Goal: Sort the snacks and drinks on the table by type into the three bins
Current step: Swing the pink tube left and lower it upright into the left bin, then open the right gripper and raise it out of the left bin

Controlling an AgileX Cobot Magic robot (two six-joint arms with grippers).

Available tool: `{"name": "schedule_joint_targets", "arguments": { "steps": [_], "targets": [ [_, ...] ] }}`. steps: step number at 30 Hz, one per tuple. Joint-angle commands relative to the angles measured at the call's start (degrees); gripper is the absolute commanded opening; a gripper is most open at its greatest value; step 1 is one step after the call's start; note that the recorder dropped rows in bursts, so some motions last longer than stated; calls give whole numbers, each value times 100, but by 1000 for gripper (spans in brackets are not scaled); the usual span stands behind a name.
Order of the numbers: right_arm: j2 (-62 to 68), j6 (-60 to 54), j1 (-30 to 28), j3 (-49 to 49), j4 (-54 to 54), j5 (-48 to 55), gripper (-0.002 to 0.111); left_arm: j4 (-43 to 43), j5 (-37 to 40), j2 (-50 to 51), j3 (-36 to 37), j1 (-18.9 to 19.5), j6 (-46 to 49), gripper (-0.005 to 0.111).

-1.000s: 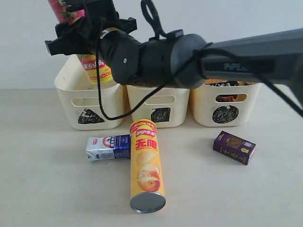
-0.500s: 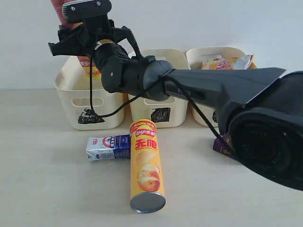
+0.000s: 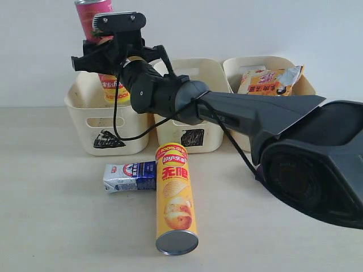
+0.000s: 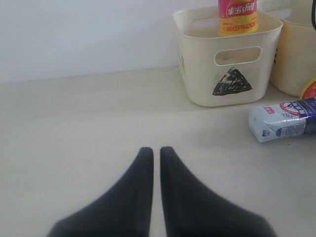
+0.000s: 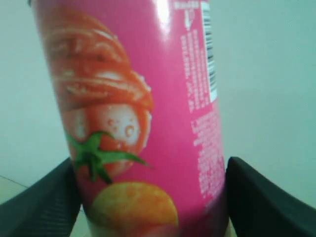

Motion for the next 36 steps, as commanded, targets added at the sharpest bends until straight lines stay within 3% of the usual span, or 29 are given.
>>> {"name": "schedule_joint_targets", "arguments": {
  "steps": [1, 6, 13, 24, 28, 34, 36],
  "targets": [
    [-14, 33, -23, -30, 4, -56, 66, 5, -76, -15, 20, 14, -44, 4],
    [-14, 33, -23, -30, 4, -5, 66, 5, -76, -15, 20, 14, -44, 4],
    [-14, -255, -23, -30, 4, -112, 92, 5, -76, -15, 20, 14, -44, 4],
    [-211, -473, -23, -30, 30, 394, 92, 5, -76, -15, 20, 14, -44, 4],
    [-564, -739, -23, -30, 19, 1473, 70, 5, -76, -15, 20, 14, -44, 4],
    [-1070, -938, -23, -30, -2, 2922, -1, 5, -76, -15, 20, 14, -44, 4],
    [-1204, -923, -23, -30, -13, 3183, 0, 5, -76, -15, 20, 14, -44, 4]
  ]
}}
